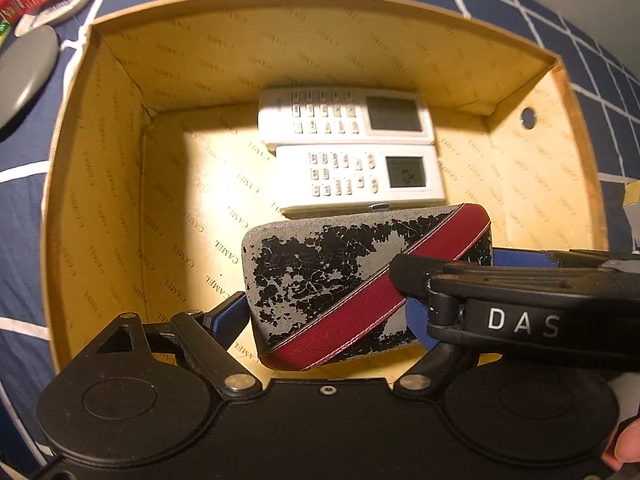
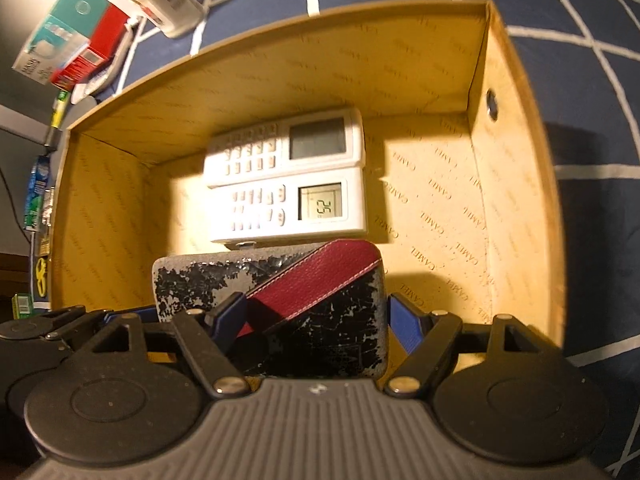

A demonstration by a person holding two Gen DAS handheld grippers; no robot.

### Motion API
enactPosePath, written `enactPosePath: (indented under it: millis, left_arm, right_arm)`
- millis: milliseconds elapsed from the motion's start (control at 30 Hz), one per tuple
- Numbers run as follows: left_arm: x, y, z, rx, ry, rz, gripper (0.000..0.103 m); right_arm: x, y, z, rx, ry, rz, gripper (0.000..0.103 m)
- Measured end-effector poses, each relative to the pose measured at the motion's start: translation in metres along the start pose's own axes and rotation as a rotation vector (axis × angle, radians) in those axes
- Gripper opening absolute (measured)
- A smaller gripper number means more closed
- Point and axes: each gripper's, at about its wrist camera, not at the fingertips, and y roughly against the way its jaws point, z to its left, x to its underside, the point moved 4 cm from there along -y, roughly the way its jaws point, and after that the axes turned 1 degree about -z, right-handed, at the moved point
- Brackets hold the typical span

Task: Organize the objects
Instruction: 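Carry the held phone case with both grippers over the box, then lower the phone case beside the remotes and open both grippers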

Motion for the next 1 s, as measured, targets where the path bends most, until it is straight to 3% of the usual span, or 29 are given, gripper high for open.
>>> enactPosePath:
  millis: [433,1000]
  left_arm:
    - [-0.009,-0.029,0.008,0.019,0.003,0.072,0.083]
    - [-0.01,-0.015,0.012,0.013,0.007,0.05,0.084]
  right_arm:
    - [-0.007,-0.029,-0.012,0.025,-0.045,0.065,0.076]
    - [-0.005,-0.028,-0.007,0.022,-0.039,0.052,0.079]
